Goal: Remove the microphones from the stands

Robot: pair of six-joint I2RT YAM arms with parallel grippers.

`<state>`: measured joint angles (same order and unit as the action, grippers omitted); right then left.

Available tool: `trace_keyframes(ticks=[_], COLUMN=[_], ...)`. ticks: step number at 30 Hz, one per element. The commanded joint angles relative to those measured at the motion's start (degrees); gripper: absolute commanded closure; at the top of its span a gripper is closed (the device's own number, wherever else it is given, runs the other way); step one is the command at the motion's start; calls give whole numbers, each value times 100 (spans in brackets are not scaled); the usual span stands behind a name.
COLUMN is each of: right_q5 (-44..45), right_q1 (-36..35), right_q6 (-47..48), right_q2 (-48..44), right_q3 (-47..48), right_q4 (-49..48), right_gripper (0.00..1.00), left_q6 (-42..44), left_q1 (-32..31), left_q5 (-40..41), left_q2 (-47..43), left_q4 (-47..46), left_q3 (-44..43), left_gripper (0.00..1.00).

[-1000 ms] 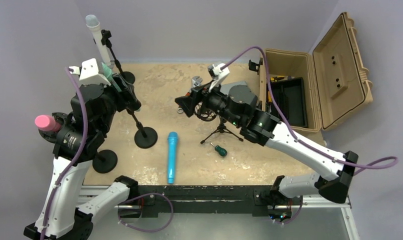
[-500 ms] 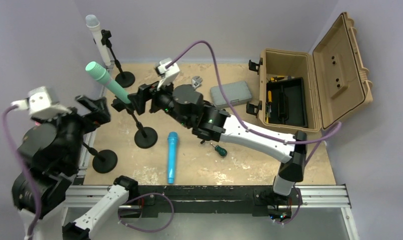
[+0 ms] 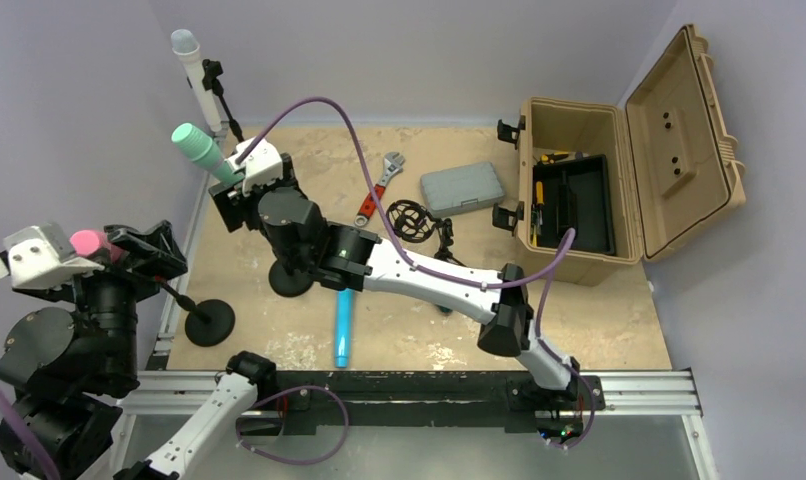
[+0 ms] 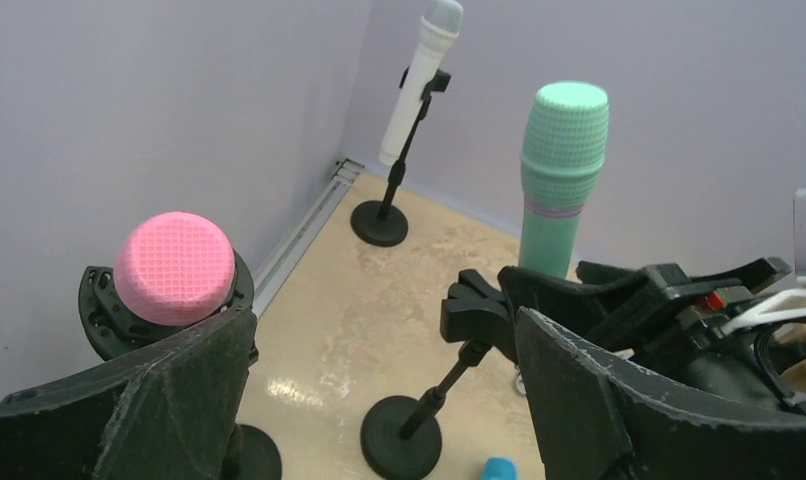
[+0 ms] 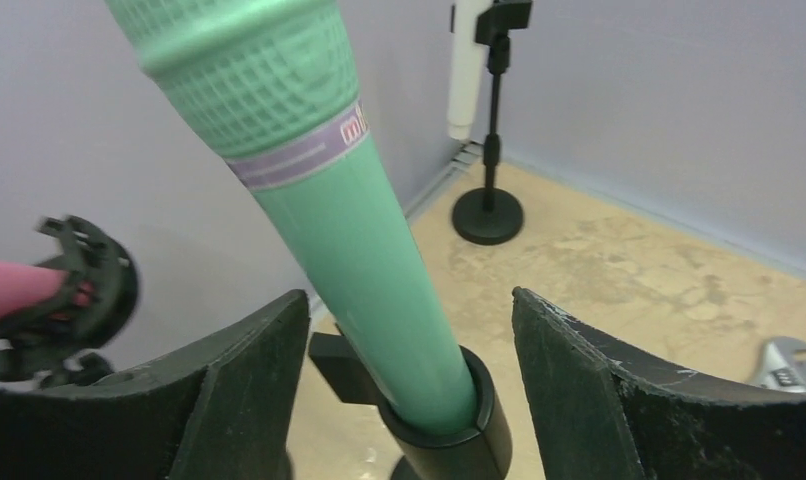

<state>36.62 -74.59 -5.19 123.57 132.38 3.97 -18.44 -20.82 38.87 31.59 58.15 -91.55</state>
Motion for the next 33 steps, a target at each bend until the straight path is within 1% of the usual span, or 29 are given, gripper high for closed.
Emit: trace_keyframes(ticks=[1,4,5,7,8,10,11,13,15,17,19,22,24,27,29,31,33], right_q5=[779,845,789,599,511,252,33,-566,-1375,-2383,-3138,-4246,-5137,-6174,-6587,-6887,-7225], right_q1=[-65,-68,-65,-60,-52,-7,29,156,379,599,786,1129,1376,1573,1578,1578,1595], right_q6=[1068,1448,1541,1639,1663,1691,1697,1650,1540,1516,1517,1368,1324,1474,1656,1687,1683], right_q2=[180,388,448,486,473,372,283,60,-232,-601,-962,-1338,-1404,-1272,-1130,-1065,-1054], right_q3=[427,582,640,674,627,446,311,-27,-431,-963,-1504,-1948,-2059,-1864,-1683,-1652,-1728], right_q4=[-264,-539,-590,-638,-675,-722,-749,-767,-798,-992,-1244,-1398,-1384,-1087,-795,-758,-810], right_gripper=[30,40,45,60,66,82,86,100,100,100,100,100,100,100,100,100,100], left_q6=[234,214,205,187,183,107,39,-133,-296,-438,-501,-448,-332,-103,82,393,666], left_q1=[-19,-17,-18,-19,-19,-19,-19,-19,-19,-18,-19,-18,-19,-19,-19,-19,-19], left_q5=[32,-95,-161,-373,-537,-836,-982,-1305,-1681,-2049,-2394,-2645,-2748,-2814,-2875,-3040,-3009], left_q2=[-106,-166,-175,-175,-161,-110,-90,-87,-140,-238,-364,-495,-549,-607,-618,-615,-566], left_q4=[143,255,287,337,364,467,514,548,498,409,303,206,196,184,151,104,88], left_q3=[308,533,601,745,812,921,997,1148,1354,1588,1806,2019,2073,2125,2188,2299,2436], left_gripper=[2,2,2,1,1,0,0,0,0,0,0,0,0,0,0,0,0])
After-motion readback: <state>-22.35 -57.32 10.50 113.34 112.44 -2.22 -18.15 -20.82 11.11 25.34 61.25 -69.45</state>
